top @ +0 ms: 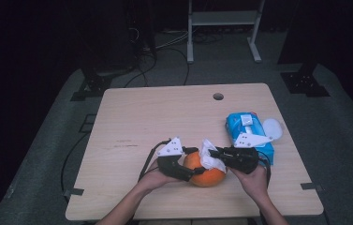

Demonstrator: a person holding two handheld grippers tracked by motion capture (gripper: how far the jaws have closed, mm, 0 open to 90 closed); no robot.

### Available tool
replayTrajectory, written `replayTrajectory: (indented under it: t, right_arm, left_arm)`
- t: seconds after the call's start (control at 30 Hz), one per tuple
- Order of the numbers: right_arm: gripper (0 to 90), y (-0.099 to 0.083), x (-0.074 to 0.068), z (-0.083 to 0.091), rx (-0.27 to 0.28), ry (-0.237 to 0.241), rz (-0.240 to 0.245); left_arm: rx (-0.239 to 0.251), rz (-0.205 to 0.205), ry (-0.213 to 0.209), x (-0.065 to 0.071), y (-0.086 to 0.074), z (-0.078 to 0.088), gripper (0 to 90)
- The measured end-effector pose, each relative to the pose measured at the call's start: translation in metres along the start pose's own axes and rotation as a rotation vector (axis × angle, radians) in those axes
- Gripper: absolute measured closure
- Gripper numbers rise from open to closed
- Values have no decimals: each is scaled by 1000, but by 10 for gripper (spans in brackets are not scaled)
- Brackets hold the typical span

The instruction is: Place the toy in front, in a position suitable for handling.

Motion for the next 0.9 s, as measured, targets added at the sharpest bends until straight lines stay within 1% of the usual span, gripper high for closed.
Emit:
replayTrajectory:
  t: [0.07, 0.13, 0.2, 0.3, 0.37, 0.4, 0.43, 0.5, 0.57, 0.6, 0.63, 0.7, 0.73, 0.8, 0.9]
  right_arm:
    - [820, -4, 2, 1, -7, -4, -11]
    - [820, -5, 4, 3, -8, -11, -8]
    - [820, -7, 6, 4, -11, -17, -9]
    - [820, -9, 11, 6, -12, -31, -20]
    - [820, -10, 15, 8, -12, -35, -30]
    - [820, -11, 16, 8, -11, -36, -35]
    - [820, -11, 16, 8, -13, -37, -37]
    - [819, -12, 16, 6, -20, -39, -34]
    - [819, -13, 16, 5, -23, -38, -33]
    - [819, -13, 16, 6, -22, -39, -32]
    - [819, -13, 15, 6, -22, -41, -28]
    - [819, -10, 13, 7, -25, -51, -6]
    - [819, -10, 12, 7, -26, -54, 8]
    - [818, -9, 11, 8, -25, -55, 17]
    - [816, -10, 12, 9, -21, -47, 8]
  left_arm:
    - [8, 21, -10, -2, -2, 0, 165]
    - [12, 37, -23, -3, -3, 0, 129]
    - [10, 51, -24, -5, -5, 0, 104]
    - [22, 73, -35, -9, -8, 1, 98]
    - [30, 97, -59, -10, -10, -3, 94]
    - [28, 96, -66, -10, -12, -5, 91]
    - [26, 88, -69, -10, -14, -7, 89]
    - [22, 88, -79, -9, -19, -12, 102]
    - [12, 56, -61, -8, -18, -10, 184]
    - [8, 47, -56, -8, -17, -9, 203]
    - [-1, 29, -46, -7, -16, -7, 222]
    - [-8, -3, -30, -5, -15, -5, 259]
    - [-9, -7, -29, -5, -14, -5, 272]
    - [-11, -15, -26, -4, -14, -4, 296]
    - [-11, -19, -17, -2, -12, -4, 324]
Point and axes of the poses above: each handheld gripper's, and its own axes: z roughly backward along the jaws, y roughly out of its top, x roughly to its right, the point moved 7 cm from there along -z, roughly forward along the jaws, and after that the axes turned 3 degrees about -y, right-handed, at the moved point
